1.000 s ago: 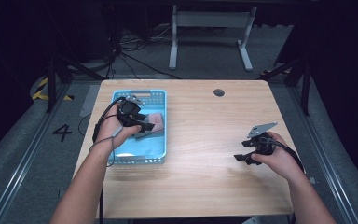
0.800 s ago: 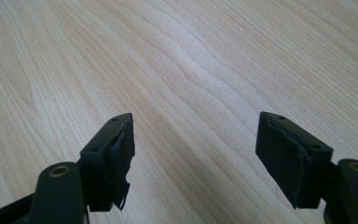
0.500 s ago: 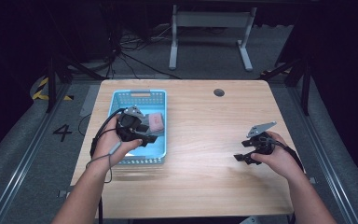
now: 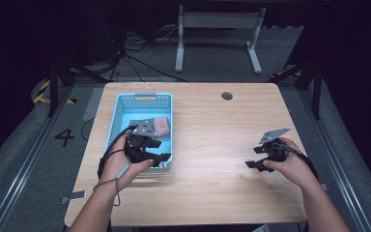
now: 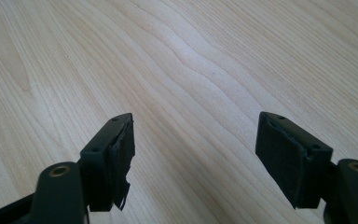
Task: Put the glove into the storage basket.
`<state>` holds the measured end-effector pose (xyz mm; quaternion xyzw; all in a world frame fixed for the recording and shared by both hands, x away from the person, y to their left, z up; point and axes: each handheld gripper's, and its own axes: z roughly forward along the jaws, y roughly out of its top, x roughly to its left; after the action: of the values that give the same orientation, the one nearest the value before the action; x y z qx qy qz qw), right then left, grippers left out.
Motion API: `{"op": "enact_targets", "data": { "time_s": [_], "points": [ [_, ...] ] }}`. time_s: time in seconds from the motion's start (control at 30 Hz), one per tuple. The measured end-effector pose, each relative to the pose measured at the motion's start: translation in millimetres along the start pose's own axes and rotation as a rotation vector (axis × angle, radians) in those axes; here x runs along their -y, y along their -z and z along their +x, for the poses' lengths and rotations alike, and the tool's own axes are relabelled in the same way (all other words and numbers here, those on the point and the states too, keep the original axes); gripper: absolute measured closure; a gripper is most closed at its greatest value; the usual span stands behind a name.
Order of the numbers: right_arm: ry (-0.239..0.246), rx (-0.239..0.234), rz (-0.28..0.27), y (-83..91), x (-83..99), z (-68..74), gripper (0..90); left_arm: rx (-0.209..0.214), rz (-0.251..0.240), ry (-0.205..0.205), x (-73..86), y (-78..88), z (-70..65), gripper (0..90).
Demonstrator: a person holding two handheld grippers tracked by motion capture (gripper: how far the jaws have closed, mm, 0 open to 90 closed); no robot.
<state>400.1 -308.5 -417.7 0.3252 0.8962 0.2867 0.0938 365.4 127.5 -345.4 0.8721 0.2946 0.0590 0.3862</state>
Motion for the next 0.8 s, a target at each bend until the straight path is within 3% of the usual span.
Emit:
{"op": "enact_targets", "data": {
  "time_s": [0.23, 0.6, 0.67, 0.8],
  "points": [
    [-0.004, 0.003, -0.002, 1.7, 2.1, -0.2, 28.7, 0.052, -0.024, 0.014, 15.1, -6.7, -14.3, 39.7],
    [-0.003, -0.005, 0.008, -0.5, 5.3, -0.7, 28.8, 0.055, -0.014, 0.005, 45.6, -28.6, -22.9, 37.2],
    [-0.001, -0.007, 0.008, -2.3, 5.7, -0.6, 29.6, 0.081, -0.018, 0.002, 49.9, -33.2, -23.6, 37.0],
    [0.008, -0.016, 0.014, -7.0, 7.6, -1.5, 30.2, 0.071, -0.002, -0.029, 58.3, -46.1, -28.2, 35.8]
  ]
}}
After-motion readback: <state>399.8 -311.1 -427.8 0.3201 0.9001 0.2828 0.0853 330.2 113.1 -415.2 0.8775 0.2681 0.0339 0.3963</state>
